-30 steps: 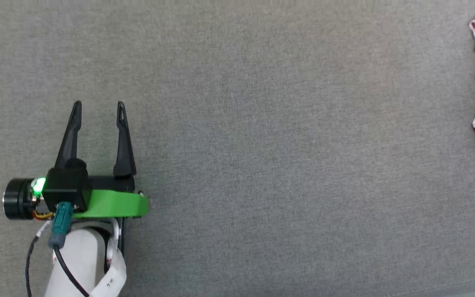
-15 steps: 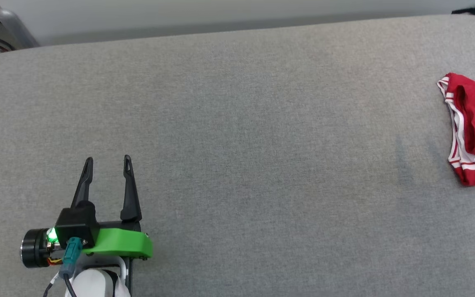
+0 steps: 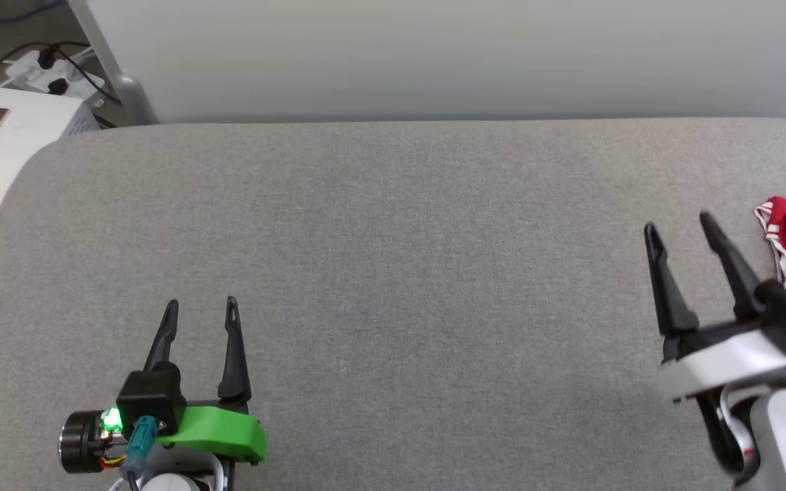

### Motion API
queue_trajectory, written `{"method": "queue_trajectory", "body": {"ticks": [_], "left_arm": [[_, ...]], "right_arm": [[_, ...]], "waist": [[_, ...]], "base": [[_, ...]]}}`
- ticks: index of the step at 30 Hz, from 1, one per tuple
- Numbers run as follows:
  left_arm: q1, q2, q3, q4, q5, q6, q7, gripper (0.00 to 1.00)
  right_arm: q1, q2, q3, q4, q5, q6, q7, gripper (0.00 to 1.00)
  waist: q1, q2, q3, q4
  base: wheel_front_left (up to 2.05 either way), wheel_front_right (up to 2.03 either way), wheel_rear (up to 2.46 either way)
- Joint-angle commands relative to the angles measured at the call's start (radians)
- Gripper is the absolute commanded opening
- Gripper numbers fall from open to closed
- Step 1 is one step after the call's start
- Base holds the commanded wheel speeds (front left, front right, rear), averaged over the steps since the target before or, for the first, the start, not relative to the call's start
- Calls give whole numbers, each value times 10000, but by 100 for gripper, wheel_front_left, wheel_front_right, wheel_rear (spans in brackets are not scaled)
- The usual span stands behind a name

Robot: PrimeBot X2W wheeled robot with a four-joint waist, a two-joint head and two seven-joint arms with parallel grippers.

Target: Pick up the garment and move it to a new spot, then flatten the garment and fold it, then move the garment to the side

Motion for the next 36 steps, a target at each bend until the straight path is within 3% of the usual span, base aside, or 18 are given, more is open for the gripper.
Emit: {"method": "queue_trajectory", "body": {"ticks": [1, 7, 20, 21, 36], "left_arm": [[195, -57, -40, 37, -19, -67, -59, 100], [466, -74, -141, 87, -96, -176, -59, 100], [612, -42, -101, 211, -274, -254, -59, 100], [482, -19, -122, 199, -181, -225, 1, 0], [449, -48, -89, 113, -80, -237, 251, 0]], "right_arm": [[364, 88, -103, -76, 40, -9, -48, 100], [1581, 595, -697, -273, 87, -9, -48, 100], [2510, 796, -852, -467, 16, -9, -49, 100], [2417, 781, -851, -413, -2, 0, 1, 0], [2364, 867, -856, -458, -226, -1, 252, 0]], "waist": [[1, 0, -247, 156], [1, 0, -474, 183], [1, 0, -531, 177], [1, 0, -532, 177], [1, 0, -554, 163]], "base": [[0, 0, 0], [0, 0, 0], [0, 0, 0], [0, 0, 0], [0, 0, 0]]}}
